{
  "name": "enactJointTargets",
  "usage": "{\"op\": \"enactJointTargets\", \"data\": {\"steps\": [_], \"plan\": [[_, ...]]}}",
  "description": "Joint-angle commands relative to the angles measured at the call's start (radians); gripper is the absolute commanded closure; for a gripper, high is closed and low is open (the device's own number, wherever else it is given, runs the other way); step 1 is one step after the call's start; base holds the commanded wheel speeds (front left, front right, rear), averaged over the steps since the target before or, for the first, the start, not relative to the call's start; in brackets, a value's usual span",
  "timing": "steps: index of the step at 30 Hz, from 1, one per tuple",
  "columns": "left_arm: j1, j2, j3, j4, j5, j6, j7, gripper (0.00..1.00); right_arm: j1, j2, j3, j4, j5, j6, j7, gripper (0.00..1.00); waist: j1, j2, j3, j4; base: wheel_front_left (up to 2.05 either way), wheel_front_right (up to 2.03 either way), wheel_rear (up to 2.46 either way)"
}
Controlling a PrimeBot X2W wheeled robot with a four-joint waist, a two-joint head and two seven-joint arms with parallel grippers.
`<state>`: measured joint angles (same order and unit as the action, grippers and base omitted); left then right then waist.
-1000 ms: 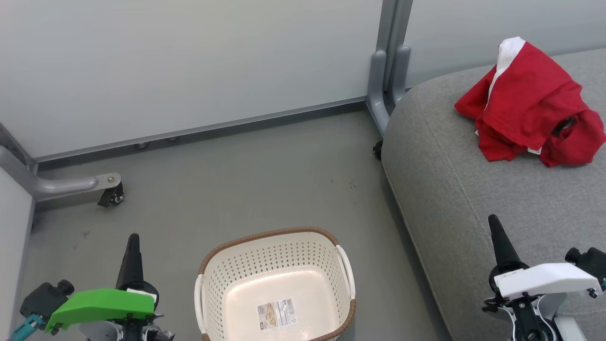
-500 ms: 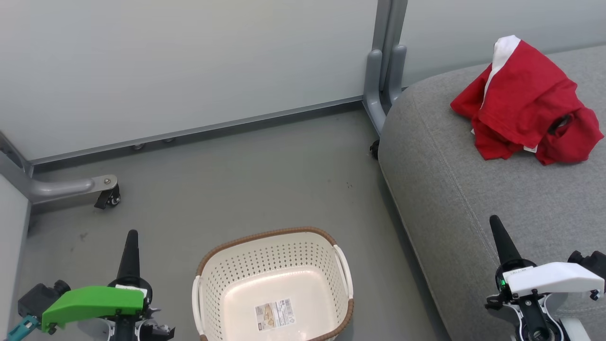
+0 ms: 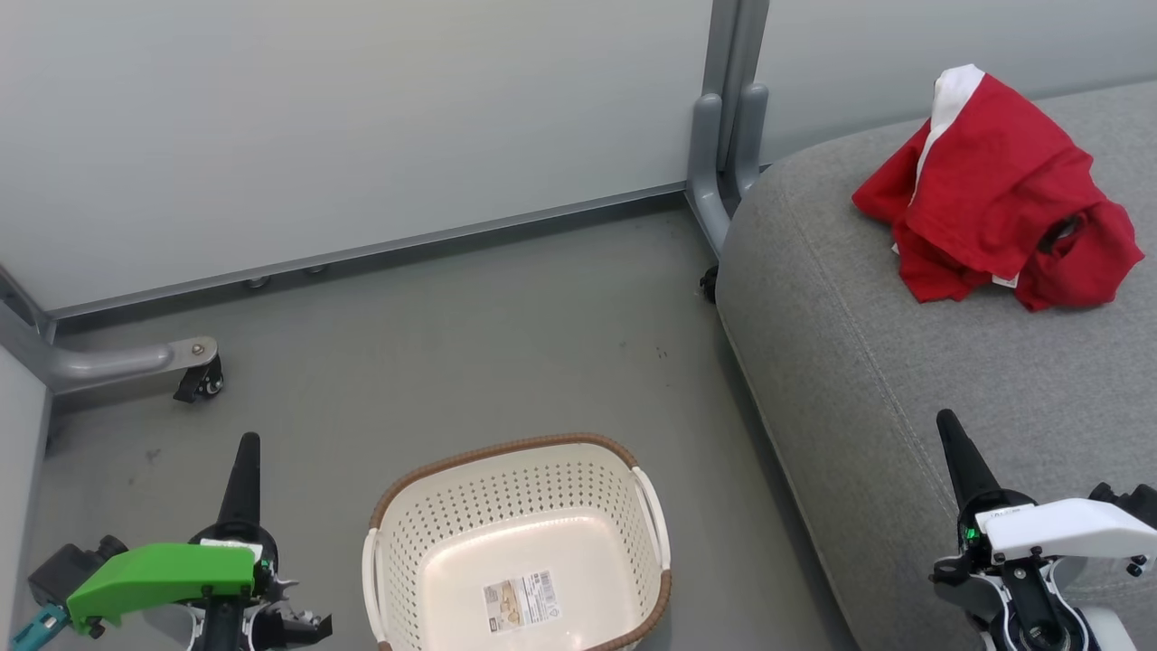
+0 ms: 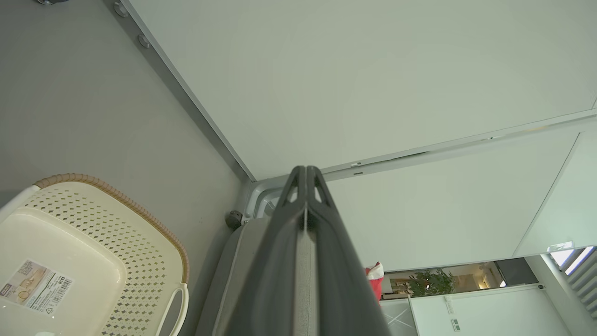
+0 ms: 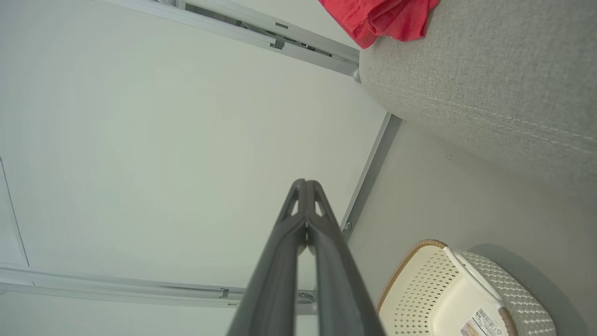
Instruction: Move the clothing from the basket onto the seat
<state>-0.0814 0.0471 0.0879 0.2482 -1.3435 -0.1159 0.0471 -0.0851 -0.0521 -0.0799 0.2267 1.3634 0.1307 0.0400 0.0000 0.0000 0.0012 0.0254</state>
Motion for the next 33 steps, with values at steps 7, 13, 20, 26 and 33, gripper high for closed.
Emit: {"op": "enactJointTargets", "data": {"steps": [7,13,20,26,33], "plan": [[-0.026,0.005,0.01,-0.006,-0.075,-0.009,0.02,1.0,-0.018,-0.006,-0.01,0.002,0.069,0.0,0.021,1.0,0.0,0.0,0.0,-0.005,0.0,0.0,0.0],[-0.029,0.005,0.014,-0.006,-0.121,-0.011,0.031,1.0,-0.021,-0.006,-0.015,0.007,0.113,0.0,0.032,1.0,0.0,0.0,0.001,-0.01,0.0,0.0,0.0],[-0.03,0.005,0.02,-0.005,-0.175,-0.014,0.045,1.0,-0.024,-0.005,-0.02,0.011,0.164,0.0,0.047,1.0,0.0,0.0,0.001,-0.015,0.0,0.0,0.0],[-0.033,0.006,0.024,-0.005,-0.215,-0.016,0.057,1.0,-0.025,-0.005,-0.024,0.015,0.204,0.0,0.058,1.0,0.0,0.0,0.001,-0.019,0.0,0.0,0.0],[-0.034,0.006,0.028,-0.004,-0.266,-0.017,0.067,1.0,-0.027,-0.005,-0.029,0.019,0.249,0.0,0.07,1.0,0.0,0.0,0.002,-0.024,0.0,0.0,0.0]]}}
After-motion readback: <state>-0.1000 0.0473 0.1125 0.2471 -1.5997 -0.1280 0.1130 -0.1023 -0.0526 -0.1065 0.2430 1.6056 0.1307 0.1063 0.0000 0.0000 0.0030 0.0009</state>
